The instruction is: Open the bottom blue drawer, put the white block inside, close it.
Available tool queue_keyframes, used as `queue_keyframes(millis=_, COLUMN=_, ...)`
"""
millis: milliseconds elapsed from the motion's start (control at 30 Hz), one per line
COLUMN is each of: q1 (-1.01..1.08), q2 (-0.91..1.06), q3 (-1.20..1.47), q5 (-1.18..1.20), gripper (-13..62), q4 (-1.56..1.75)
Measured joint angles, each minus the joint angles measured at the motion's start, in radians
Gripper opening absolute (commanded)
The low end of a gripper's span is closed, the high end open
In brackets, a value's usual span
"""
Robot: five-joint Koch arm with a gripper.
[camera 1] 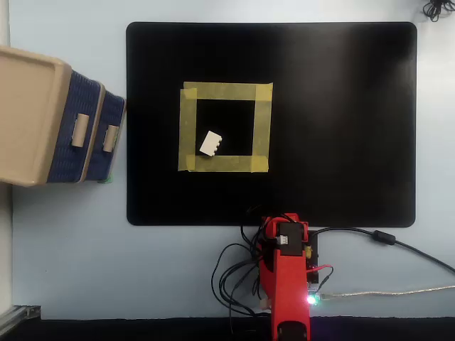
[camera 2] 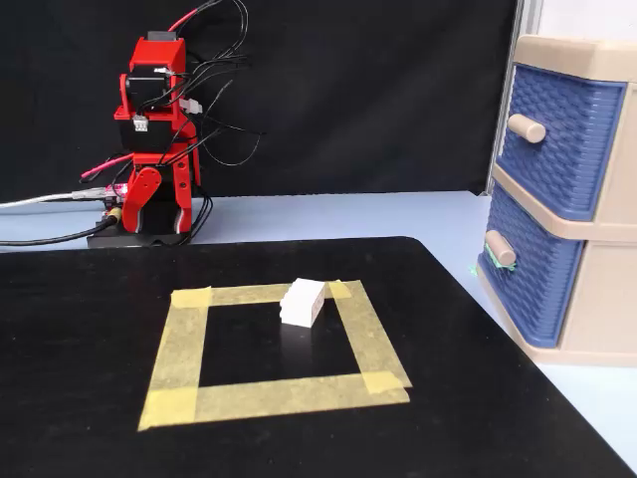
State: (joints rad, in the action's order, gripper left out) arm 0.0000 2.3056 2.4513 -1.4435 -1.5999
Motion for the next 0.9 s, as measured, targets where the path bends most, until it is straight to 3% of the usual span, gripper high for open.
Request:
queue_keyframes(millis=467, q1=0.000, q2=0.000, q3=-0.006, q5=0.000, gripper=34.3, q4=0.002)
queue_keyframes(millis=633, q1=-0.009, q2=-0.003, q3=-0.218, q5=-0.055, gripper=33.8, q4=-0.032)
queue_keyframes(millis=733, q1=-0.190, q2=-0.008, q3=-0.431, q5=-0.255, gripper=33.6, q4=0.028)
queue_keyframes(millis=833, q1=-0.583, q2=-0.077, q3=-0.477, q5=-0.684, gripper=33.6, q4=0.238)
queue_keyframes(millis=900, q1=-0.890, q2=-0.276, q3=-0.465, q5=-1.078, gripper=33.6, q4=0.551)
